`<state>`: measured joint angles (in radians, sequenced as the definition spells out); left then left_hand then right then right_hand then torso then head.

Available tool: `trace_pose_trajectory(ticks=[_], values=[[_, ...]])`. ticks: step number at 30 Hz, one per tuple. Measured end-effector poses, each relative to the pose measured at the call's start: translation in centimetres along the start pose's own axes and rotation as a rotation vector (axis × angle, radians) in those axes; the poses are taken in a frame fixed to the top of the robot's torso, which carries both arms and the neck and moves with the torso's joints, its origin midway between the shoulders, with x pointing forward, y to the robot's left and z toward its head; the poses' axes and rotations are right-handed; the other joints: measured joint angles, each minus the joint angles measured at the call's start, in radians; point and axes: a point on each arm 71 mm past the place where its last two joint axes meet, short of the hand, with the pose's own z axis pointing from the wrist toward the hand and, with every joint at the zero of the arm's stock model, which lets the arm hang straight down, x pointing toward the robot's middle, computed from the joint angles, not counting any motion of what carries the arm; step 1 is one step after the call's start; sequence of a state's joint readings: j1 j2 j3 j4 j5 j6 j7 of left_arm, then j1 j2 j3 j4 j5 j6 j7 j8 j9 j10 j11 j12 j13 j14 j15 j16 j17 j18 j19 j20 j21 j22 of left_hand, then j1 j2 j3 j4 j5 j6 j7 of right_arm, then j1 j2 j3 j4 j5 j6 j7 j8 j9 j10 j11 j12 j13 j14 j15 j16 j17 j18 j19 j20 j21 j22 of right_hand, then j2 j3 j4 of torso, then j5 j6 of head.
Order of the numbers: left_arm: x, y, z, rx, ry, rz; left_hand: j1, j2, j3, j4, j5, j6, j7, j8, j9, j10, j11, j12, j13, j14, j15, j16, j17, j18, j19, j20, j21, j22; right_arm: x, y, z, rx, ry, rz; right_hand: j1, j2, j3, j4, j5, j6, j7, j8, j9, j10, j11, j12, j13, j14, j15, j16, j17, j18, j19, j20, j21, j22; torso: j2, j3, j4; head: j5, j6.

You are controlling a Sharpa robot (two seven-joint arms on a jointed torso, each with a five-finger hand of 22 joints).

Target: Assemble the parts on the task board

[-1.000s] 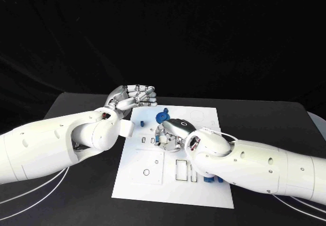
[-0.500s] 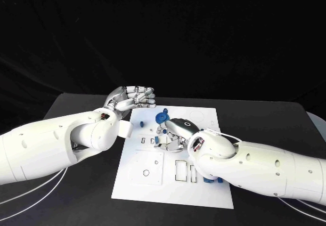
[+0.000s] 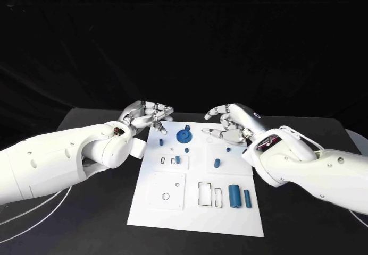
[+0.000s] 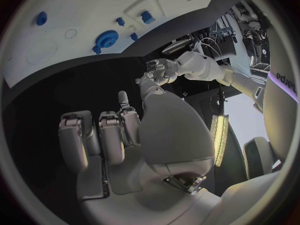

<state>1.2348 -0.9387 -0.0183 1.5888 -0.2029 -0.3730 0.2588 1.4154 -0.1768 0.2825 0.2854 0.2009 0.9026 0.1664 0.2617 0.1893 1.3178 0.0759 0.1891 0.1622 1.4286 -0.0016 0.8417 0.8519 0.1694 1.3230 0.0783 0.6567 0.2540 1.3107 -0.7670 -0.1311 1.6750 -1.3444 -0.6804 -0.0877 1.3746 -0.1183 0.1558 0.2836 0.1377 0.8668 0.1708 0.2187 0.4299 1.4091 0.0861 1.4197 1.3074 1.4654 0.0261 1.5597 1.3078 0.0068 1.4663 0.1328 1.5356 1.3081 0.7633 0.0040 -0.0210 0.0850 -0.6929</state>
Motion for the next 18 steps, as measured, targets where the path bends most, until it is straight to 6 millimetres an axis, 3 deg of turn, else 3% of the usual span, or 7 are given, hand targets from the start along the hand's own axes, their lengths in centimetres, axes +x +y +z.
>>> trace_pose_trajectory(ticks=[3, 6, 7, 8, 13, 15, 18], values=[[-0.1, 0.3, 0.0, -0.037, 0.041, 0.079, -0.038, 0.024, 0.012, -0.001, 0.0, 0.0, -0.01, 0.054, 0.032, -0.004, -0.015, 0.106, 0.091, 0.005, -0.005, 0.256, 0.241, 0.0, -0.011, -0.004, 0.161, 0.162, -1.9, -0.7, -0.8, 0.029, -0.032, 0.046, 0.002, 0.002, 0.003, 0.003, 0.017, 0.013, -0.011, 0.013, 0.005, 0.004, -0.004, 0.001, 0.0, 0.003, -0.007, 0.0, 0.0, 0.0, 0.0, -0.006, 0.0, 0.0, -0.006, 0.0022, -0.0006, 0.003, -0.004], [0.1, 0.3, 0.1, -0.084, 0.111, 0.185, -0.076, 0.031, 0.008, -0.004, 0.0, -0.012, -0.015, 0.082, 0.051, -0.028, -0.016, 0.185, 0.156, 0.013, -0.006, 0.358, 0.337, -0.006, -0.022, -0.005, 0.258, 0.269, -3.3, -1.9, -1.5, 0.081, -0.058, 0.086, 0.002, 0.002, 0.003, 0.003, 0.017, 0.017, -0.008, 0.018, 0.006, 0.004, -0.004, 0.001, 0.0, 0.002, -0.008, 0.0, 0.0, 0.0, 0.0, -0.008, 0.0, 0.0, -0.013, 0.0045, -0.0003, 0.005, -0.008], [0.2, 0.3, 0.2, -0.098, 0.132, 0.221, -0.151, 0.041, -0.016, -0.009, 0.001, -0.019, -0.025, 0.102, 0.063, -0.022, -0.019, 0.256, 0.21, 0.03, -0.01, 0.467, 0.414, -0.029, 0.01, -0.007, 0.369, 0.418, -3.7, -2.2, -1.7, 0.097, -0.065, 0.094, 0.002, 0.002, 0.003, 0.003, 0.017, 0.02, -0.011, 0.021, 0.008, 0.008, -0.008, 0.001, 0.0, 0.0, -0.01, 0.0, 0.0, 0.0, 0.0, -0.008, 0.0, 0.0, -0.016, 0.0056, -0.0001, 0.006, -0.01], [0.4, 0.2, 0.2, -0.113, 0.154, 0.26, -0.208, 0.053, -0.043, 0.0, 0.0, -0.037, -0.035, 0.143, 0.091, -0.045, -0.023, 0.386, 0.322, 0.034, -0.015, 0.553, 0.438, -0.047, 0.028, -0.013, 0.474, 0.552, -4.0, -2.5, -1.9, 0.112, -0.07, 0.102, 0.002, 0.002, 0.003, 0.004, 0.017, 0.02, -0.011, 0.021, 0.008, 0.008, -0.008, 0.001, 0.0, 0.0, -0.01, 0.0, 0.0, 0.0, 0.0, -0.008, 0.0, 0.0, -0.018, 0.0061, 0.0006, 0.007, -0.013], [0.9, 0.1, 0.5, -0.218, 0.252, 0.463, -0.27, 0.08, -0.105, 0.009, -0.01, -0.088, -0.048, 0.3, 0.19, -0.058, -0.036, 0.833, 0.747, 0.036, -0.023, 0.701, 0.456, -0.072, 0.062, -0.014, 0.688, 0.839, -5.2, -4.1, -2.7, 0.18, -0.092, 0.125, -0.002, 0.007, 0.0, 0.006, 0.017, 0.02, -0.011, 0.025, 0.009, 0.008, -0.008, 0.005, 0.0, 0.0, -0.01, 0.0, 0.0, 0.0, 0.0, -0.008, 0.0, 0.0, -0.027, 0.0093, 0.0026, 0.009, -0.023], [1.2, 0.0, 0.8, -0.266, 0.283, 0.542, -0.278, 0.088, -0.116, 0.01, -0.012, -0.09, -0.049, 0.339, 0.215, -0.028, -0.042, 0.918, 0.837, 0.037, -0.024, 0.722, 0.456, -0.082, 0.081, -0.019, 0.726, 0.902, -5.5, -4.8, -3.0, 0.204, -0.1, 0.127, -0.002, 0.007, 0.0, 0.006, 0.017, 0.02, -0.011, 0.025, 0.009, 0.008, -0.008, 0.005, 0.0, 0.0, -0.01, 0.0, 0.0, 0.0, 0.0, -0.008, 0.0, 0.0, -0.03, 0.0107, 0.0034, 0.01, -0.026], [1.6, 0.1, 1.2, -0.336, 0.321, 0.645, -0.282, 0.092, -0.123, 0.011, -0.012, -0.093, -0.053, 0.367, 0.235, -0.011, -0.049, 0.967, 0.89, 0.036, -0.031, 0.726, 0.456, -0.086, 0.097, -0.025, 0.752, 0.95, -5.9, -5.5, -3.2, 0.232, -0.108, 0.128, -0.005, 0.009, 0.0, 0.006, 0.017, 0.02, -0.011, 0.025, 0.009, 0.008, -0.008, 0.005, 0.0, 0.0, -0.01, 0.0, 0.0, 0.0, 0.0, -0.008, 0.0, 0.0, -0.035, 0.0124, 0.0046, 0.012, -0.03]])
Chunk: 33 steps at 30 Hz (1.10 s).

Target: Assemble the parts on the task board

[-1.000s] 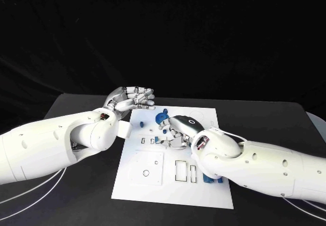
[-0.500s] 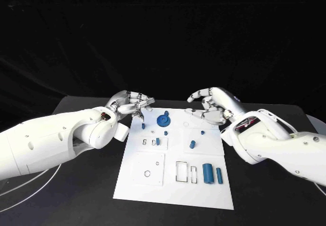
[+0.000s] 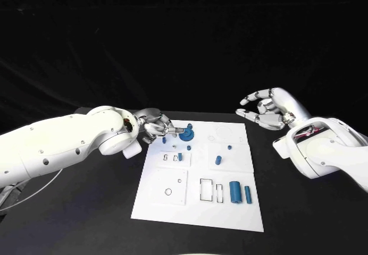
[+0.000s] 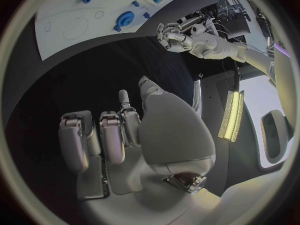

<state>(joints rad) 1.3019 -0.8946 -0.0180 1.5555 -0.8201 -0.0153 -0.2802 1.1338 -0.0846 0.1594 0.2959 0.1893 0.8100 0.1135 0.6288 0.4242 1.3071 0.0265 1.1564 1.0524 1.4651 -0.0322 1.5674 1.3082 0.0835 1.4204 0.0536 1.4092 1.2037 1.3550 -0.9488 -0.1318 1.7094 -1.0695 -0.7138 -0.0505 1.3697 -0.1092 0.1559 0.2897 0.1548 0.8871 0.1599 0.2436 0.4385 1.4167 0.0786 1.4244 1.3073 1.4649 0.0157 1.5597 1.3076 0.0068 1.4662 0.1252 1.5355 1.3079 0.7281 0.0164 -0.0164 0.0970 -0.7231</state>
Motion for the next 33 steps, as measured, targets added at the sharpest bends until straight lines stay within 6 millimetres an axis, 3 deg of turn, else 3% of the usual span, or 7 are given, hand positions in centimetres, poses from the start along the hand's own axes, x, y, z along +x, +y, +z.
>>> trace_pose_trajectory(ticks=[5, 7, 9, 21, 24, 33], values=[[0.5, -0.4, 0.8, -0.098, 0.056, 0.12, 0.0, 0.0, -0.012, -0.001, 0.0, 0.005, -0.01, 0.03, 0.022, 0.005, -0.005, 0.024, 0.029, 0.001, -0.006, 0.0, 0.0, -0.001, 0.013, -0.004, 0.015, 0.033, -0.4, -0.7, 0.0, 0.029, -0.009, 0.001, -0.004, -0.004, 0.0, 0.0, 0.0, 0.0, 0.0, 0.0, 0.001, 0.0, 0.0, 0.0, 0.0, 0.0, 0.0, 0.0, 0.0, 0.0, 0.0, 0.0, 0.0, 0.0, -0.006, 0.0014, 0.0, 0.002, -0.007], [0.7, -0.5, 1.1, -0.128, 0.07, 0.153, -0.004, 0.004, -0.019, -0.002, 0.0, 0.009, -0.016, 0.045, 0.034, 0.013, -0.009, 0.041, 0.047, 0.0, -0.007, 0.0, 0.0, -0.016, 0.029, -0.007, 0.03, 0.061, -0.5, -0.8, 0.1, 0.036, -0.009, 0.002, -0.004, -0.004, 0.0, 0.0, 0.0, 0.0, 0.0, 0.0, 0.001, 0.0, 0.0, 0.0, 0.0, 0.0, 0.0, 0.0, 0.0, 0.0, 0.0, 0.0, 0.0, 0.0, -0.007, 0.0021, -0.0002, 0.003, -0.008], [0.9, -0.7, 1.4, -0.159, 0.082, 0.185, -0.008, 0.008, -0.028, -0.001, 0.0, 0.009, -0.016, 0.056, 0.046, 0.023, -0.012, 0.058, 0.067, 0.002, -0.01, 0.0, 0.0, -0.016, 0.04, -0.012, 0.047, 0.096, -0.5, -0.9, 0.1, 0.042, -0.01, 0.002, -0.004, -0.004, 0.0, 0.0, 0.0, 0.0, 0.0, 0.0, 0.001, 0.0, 0.0, 0.0, 0.0, 0.0, 0.0, 0.0, 0.0, 0.0, 0.0, 0.0, 0.0, 0.0, -0.009, 0.0025, -0.0006, 0.004, -0.01], [2.1, -1.3, 2.8, -0.246, 0.124, 0.284, -0.018, 0.008, -0.045, -0.001, 0.0, 0.005, -0.019, 0.076, 0.067, 0.026, -0.016, 0.066, 0.083, 0.0, -0.014, 0.0, 0.0, -0.015, 0.04, -0.012, 0.054, 0.105, -0.5, -1.3, 0.1, 0.064, -0.008, -0.001, -0.004, -0.004, 0.0, 0.0, 0.0, 0.003, -0.003, 0.0, 0.001, 0.0, 0.0, 0.0, 0.0, 0.0, 0.0, 0.0, 0.0, 0.0, 0.0, 0.0, 0.0, 0.0, -0.008, 0.0031, -0.0004, 0.008, -0.016], [2.4, -1.5, 3.2, -0.256, 0.133, 0.298, -0.018, 0.008, -0.045, -0.001, 0.0, 0.001, -0.023, 0.076, 0.07, 0.026, -0.016, 0.07, 0.086, 0.0, -0.014, 0.0, 0.0, -0.031, 0.039, -0.012, 0.057, 0.104, -0.5, -1.3, 0.1, 0.067, -0.006, -0.001, -0.004, -0.004, 0.0, 0.0, 0.0, 0.003, -0.003, 0.0, 0.001, 0.0, 0.0, 0.0, 0.0, 0.0, 0.0, 0.0, 0.0, 0.0, 0.0, 0.0, 0.0, 0.0, -0.006, 0.0026, -0.0006, 0.009, -0.018], [3.1, -1.5, 4.2, -0.285, 0.157, 0.327, -0.018, 0.008, -0.053, -0.004, 0.004, -0.002, -0.026, 0.084, 0.08, 0.026, -0.016, 0.07, 0.086, 0.0, -0.014, 0.0, 0.0, -0.031, 0.039, -0.012, 0.061, 0.104, -0.4, -1.3, 0.2, 0.074, -0.002, -0.002, -0.004, -0.004, -0.003, 0.003, 0.004, 0.003, -0.003, 0.0, 0.002, 0.0, 0.0, 0.0, 0.0, 0.004, -0.004, 0.0, 0.0, 0.0, 0.0, -0.007, 0.0, 0.0, -0.005, 0.0013, -0.0025, 0.011, -0.022]])
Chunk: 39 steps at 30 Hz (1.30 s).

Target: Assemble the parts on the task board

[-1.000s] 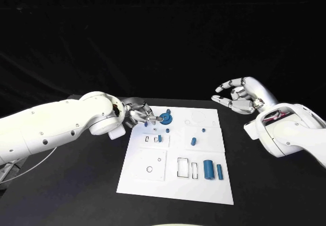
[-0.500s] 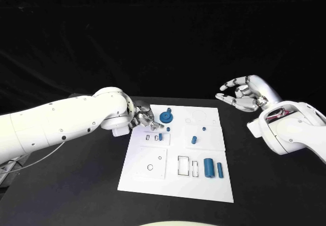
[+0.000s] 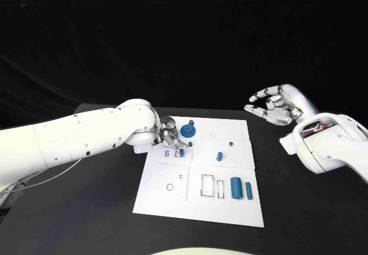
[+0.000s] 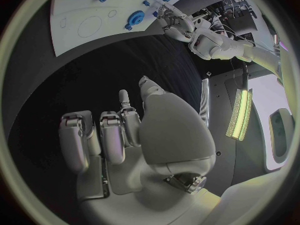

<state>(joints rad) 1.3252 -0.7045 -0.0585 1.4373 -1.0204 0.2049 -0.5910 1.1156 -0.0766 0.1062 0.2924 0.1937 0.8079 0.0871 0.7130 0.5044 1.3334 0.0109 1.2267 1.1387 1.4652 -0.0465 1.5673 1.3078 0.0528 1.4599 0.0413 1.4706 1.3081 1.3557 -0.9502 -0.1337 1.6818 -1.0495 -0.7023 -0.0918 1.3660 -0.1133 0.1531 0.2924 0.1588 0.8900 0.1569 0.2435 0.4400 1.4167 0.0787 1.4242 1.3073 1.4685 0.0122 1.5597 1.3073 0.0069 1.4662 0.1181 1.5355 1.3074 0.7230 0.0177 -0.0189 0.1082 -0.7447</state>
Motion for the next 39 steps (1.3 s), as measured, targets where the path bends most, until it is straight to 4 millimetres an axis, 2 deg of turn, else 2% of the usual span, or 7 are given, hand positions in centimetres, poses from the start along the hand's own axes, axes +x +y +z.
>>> trace_pose_trajectory(ticks=[12, 18, 32, 39], values=[[0.29, -0.45, 0.24, -0.005, 0.023, 0.022, 0.0, 0.0, 0.0, 0.0, 0.004, 0.0, 0.0, 0.004, 0.005, 0.0, 0.0, 0.0, 0.0, 0.0, 0.0, 0.0, 0.0, 0.0, 0.0, 0.0, 0.0, 0.0, 0.21, 0.08, 0.08, 0.002, 0.004, 0.001, -0.004, -0.004, 0.0, 0.0, 0.004, 0.0, 0.0, 0.0, 0.0, 0.0, 0.0, 0.0, 0.001, 0.0, 0.0, 0.0, 0.0, 0.0, 0.0, 0.0, 0.0, 0.0, 0.0, -0.001, 0.0011, -0.004, -0.008], [0.34, -0.48, 0.25, -0.006, 0.028, 0.026, 0.012, 0.011, 0.0, 0.0, 0.008, -0.004, -0.004, 0.009, 0.013, 0.0, 0.0, 0.0, 0.001, 0.0, 0.0, 0.0, 0.0, 0.0, 0.0, 0.0, 0.004, 0.0, 0.29, 0.07, 0.12, 0.004, 0.005, 0.001, -0.004, -0.004, 0.0, 0.0, 0.004, 0.0, 0.0, 0.0, 0.0, 0.0, 0.0, 0.0, 0.001, 0.0, 0.0, 0.0, 0.001, 0.0, 0.0, 0.0, 0.0, 0.0, 0.0, -0.0008, 0.0012, -0.004, -0.011], [0.47, -0.57, 0.24, -0.003, 0.042, 0.023, 0.101, 0.024, 0.048, -0.003, 0.008, -0.017, -0.002, 0.018, 0.036, 0.0, 0.0, 0.0, 0.004, 0.0, 0.0, 0.0, 0.0, 0.0, 0.0, 0.0, 0.012, 0.0, 0.47, 0.02, 0.18, 0.009, 0.009, 0.001, -0.008, 0.0, 0.0, 0.0, 0.008, 0.0, 0.0, 0.004, 0.001, 0.0, 0.0, 0.0, 0.001, 0.0, 0.0, 0.0, 0.001, 0.0, 0.0, 0.0, 0.0, 0.001, -0.001, -0.0003, 0.0023, -0.004, -0.014], [0.57, -0.67, 0.24, 0.001, 0.052, 0.018, 0.109, 0.024, 0.053, -0.003, 0.007, -0.018, -0.004, 0.018, 0.037, 0.0, 0.0, 0.0, 0.004, 0.0, 0.0, 0.0, 0.0, 0.0, 0.0, 0.0, 0.012, 0.0, 0.53, 0.02, 0.19, 0.01, 0.01, 0.0, -0.008, 0.0, 0.0, 0.0, 0.008, 0.0, 0.0, 0.004, 0.001, 0.0, 0.0, 0.0, 0.001, 0.0, 0.0, 0.0, 0.001, 0.0, 0.0, 0.0, 0.0, 0.001, 0.0, 0.0, 0.0019, -0.004, -0.016]])
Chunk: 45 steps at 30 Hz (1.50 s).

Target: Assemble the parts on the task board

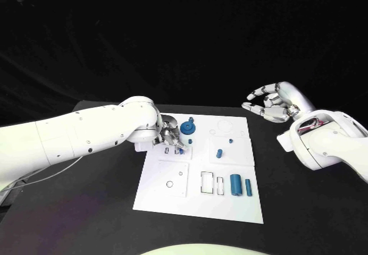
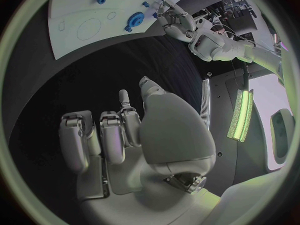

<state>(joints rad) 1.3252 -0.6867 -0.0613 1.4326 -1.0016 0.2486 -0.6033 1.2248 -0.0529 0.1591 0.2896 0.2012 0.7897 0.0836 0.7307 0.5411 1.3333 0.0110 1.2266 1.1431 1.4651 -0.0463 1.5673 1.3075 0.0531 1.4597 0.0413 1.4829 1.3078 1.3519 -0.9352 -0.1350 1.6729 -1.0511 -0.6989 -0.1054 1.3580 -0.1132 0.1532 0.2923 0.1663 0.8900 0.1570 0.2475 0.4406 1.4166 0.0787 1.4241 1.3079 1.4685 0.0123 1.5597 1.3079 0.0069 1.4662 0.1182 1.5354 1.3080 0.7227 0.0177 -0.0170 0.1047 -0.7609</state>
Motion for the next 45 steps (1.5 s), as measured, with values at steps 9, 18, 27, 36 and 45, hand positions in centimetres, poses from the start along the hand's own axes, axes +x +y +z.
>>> trace_pose_trajectory(ticks=[9, 18, 27, 36, 45], values=[[0.1, 0.0, 0.0, 0.002, 0.009, -0.004, 0.012, 0.005, 0.021, 0.001, 0.0, 0.0, 0.0, 0.0, 0.002, 0.0, 0.0, 0.0, 0.001, 0.0, 0.0, 0.0, 0.0, 0.0, 0.0, 0.0, 0.004, 0.0, 0.1, 0.0, 0.0, 0.0, 0.002, 0.0, 0.0, 0.0, 0.0, 0.0, 0.0, 0.0, 0.0, 0.0, 0.001, 0.0, 0.0, 0.0, 0.0, 0.0, 0.0, 0.0, 0.0, 0.0, 0.0, 0.0, 0.0, 0.0, 0.0, 0.0001, 0.0004, 0.001, -0.001], [0.0, -0.1, 0.0, 0.007, 0.014, -0.014, 0.113, -0.008, 0.199, -0.008, 0.001, -0.008, 0.001, -0.013, 0.005, -0.006, -0.006, -0.005, 0.001, 0.0, -0.007, 0.0, 0.0, 0.0, 0.004, -0.004, 0.004, 0.0, 0.1, 0.0, 0.0, 0.001, 0.002, -0.001, 0.0, 0.0, 0.0, 0.0, 0.006, 0.0, 0.0, 0.0, 0.001, 0.0, 0.0, 0.0, 0.0, -0.001, -0.001, 0.0, 0.0, 0.0, 0.0, 0.0, 0.0, 0.0, 0.001, 0.0, 0.0002, 0.001, 0.0], [0.1, 0.2, 0.0, 0.012, 0.032, -0.05, 0.099, -0.087, 0.439, 0.022, 0.0, -0.014, 0.004, 0.01, 0.023, -0.006, -0.006, -0.015, -0.007, 0.0, -0.007, 0.0, 0.0, 0.0, 0.004, -0.004, 0.003, 0.0, 0.1, 0.0, 0.0, 0.004, 0.003, -0.002, 0.0, 0.0, 0.0, 0.0, 0.014, 0.0, 0.0, 0.004, 0.002, 0.0, 0.0, 0.0, 0.0, -0.004, -0.004, -0.004, 0.0, 0.0, 0.0, 0.0, 0.0, 0.0, 0.001, -0.0002, 0.0, 0.002, 0.0], [0.0, 1.0, -0.3, 0.024, 0.046, -0.132, 0.051, -0.1, 0.495, 0.001, 0.0, -0.018, 0.004, 0.033, 0.088, -0.017, -0.002, -0.048, -0.037, 0.0, -0.007, 0.0, 0.0, 0.0, 0.004, -0.004, 0.003, 0.0, 0.1, -0.2, 0.0, 0.011, 0.007, -0.004, 0.0, 0.0, 0.0, 0.0, 0.014, 0.0, 0.0, 0.004, 0.002, 0.0, 0.0, 0.0, 0.0, -0.004, -0.004, -0.004, 0.0, 0.0, 0.0, 0.0, -0.004, -0.001, 0.0, -0.0004, 0.0006, -0.001, 0.007], [0.1, 1.6, -1.1, 0.037, 0.018, -0.185, 0.021, -0.112, 0.521, -0.013, 0.0, -0.019, 0.005, 0.047, 0.116, -0.02, -0.005, -0.074, -0.062, 0.0, -0.007, 0.0, 0.0, 0.0, 0.004, -0.004, 0.003, 0.0, 0.0, -0.4, -0.1, 0.017, 0.007, -0.006, 0.0, 0.0, 0.0, 0.0, 0.014, 0.0, 0.0, 0.004, 0.002, 0.0, 0.0, 0.0, 0.0, -0.004, -0.004, -0.004, 0.0, 0.0, 0.0, 0.0, -0.004, -0.001, 0.0, -0.0006, 0.0023, -0.003, 0.006]])
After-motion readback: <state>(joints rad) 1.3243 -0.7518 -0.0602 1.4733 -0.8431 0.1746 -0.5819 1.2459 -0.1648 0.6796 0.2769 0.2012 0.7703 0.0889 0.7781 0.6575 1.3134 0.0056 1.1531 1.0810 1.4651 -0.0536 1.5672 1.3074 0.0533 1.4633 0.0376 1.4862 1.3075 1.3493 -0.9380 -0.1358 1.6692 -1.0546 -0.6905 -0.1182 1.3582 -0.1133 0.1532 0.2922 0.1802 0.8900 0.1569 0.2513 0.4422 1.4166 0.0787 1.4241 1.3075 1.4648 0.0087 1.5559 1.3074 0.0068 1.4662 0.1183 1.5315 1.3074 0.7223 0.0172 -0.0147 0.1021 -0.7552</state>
